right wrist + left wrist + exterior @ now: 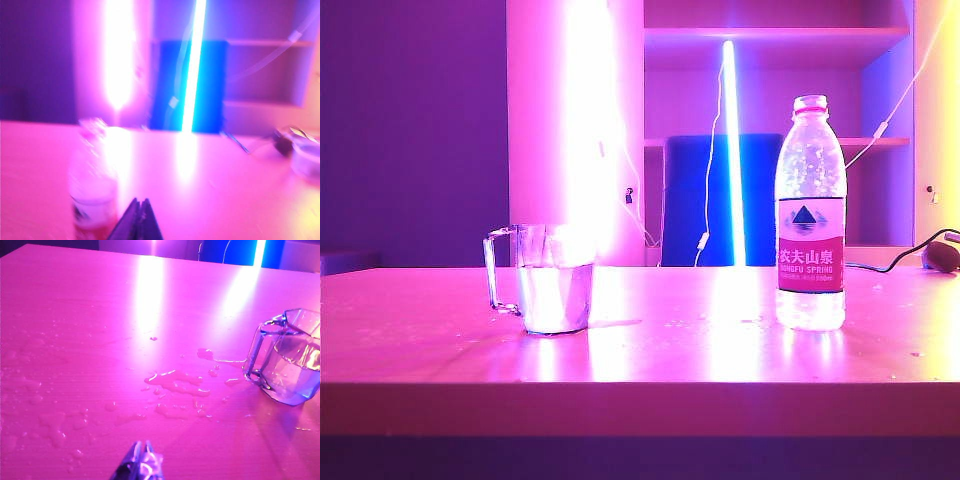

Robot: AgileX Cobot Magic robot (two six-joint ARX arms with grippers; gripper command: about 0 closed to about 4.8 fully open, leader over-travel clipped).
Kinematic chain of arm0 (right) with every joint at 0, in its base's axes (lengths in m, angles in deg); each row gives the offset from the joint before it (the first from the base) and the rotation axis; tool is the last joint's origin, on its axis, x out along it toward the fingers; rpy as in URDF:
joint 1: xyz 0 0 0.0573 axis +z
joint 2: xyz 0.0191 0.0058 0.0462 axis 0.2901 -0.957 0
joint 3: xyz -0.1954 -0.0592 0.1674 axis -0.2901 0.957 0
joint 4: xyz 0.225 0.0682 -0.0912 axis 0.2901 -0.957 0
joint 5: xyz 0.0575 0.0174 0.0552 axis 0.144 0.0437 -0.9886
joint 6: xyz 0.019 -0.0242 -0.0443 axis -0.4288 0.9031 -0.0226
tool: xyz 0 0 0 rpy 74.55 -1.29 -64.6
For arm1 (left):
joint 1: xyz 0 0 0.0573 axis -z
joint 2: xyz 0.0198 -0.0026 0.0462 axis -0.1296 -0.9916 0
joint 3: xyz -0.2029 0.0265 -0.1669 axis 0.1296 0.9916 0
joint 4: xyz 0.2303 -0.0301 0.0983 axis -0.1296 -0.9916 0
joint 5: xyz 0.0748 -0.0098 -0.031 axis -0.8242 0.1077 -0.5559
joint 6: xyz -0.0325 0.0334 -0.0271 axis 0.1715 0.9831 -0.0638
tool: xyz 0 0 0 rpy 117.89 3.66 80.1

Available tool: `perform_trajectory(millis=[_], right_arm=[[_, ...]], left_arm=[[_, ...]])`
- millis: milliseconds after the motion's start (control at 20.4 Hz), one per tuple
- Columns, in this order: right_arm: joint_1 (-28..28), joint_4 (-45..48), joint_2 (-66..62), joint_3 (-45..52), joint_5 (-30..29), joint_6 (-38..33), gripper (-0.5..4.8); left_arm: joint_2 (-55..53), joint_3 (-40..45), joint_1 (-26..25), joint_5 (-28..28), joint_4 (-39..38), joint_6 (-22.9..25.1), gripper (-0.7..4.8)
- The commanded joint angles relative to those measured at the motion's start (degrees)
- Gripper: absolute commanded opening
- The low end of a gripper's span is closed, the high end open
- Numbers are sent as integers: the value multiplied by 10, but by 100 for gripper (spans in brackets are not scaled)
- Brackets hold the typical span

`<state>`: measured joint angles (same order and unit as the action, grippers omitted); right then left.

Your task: Pick up the mineral water bottle on the table and pour water into the mug until it's half full.

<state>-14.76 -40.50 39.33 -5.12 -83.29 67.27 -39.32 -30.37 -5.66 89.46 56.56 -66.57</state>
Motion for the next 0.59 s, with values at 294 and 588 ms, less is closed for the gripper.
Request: perform_trajectory(millis=[294,588], right_arm=[[-9,-76,2,95,23,-30,-1],[-9,-89,2,95,20,-30,0]], left_arm=[[-1,-2,0,0,3,-1,-2],[-1,-2,0,0,3,-1,-2]])
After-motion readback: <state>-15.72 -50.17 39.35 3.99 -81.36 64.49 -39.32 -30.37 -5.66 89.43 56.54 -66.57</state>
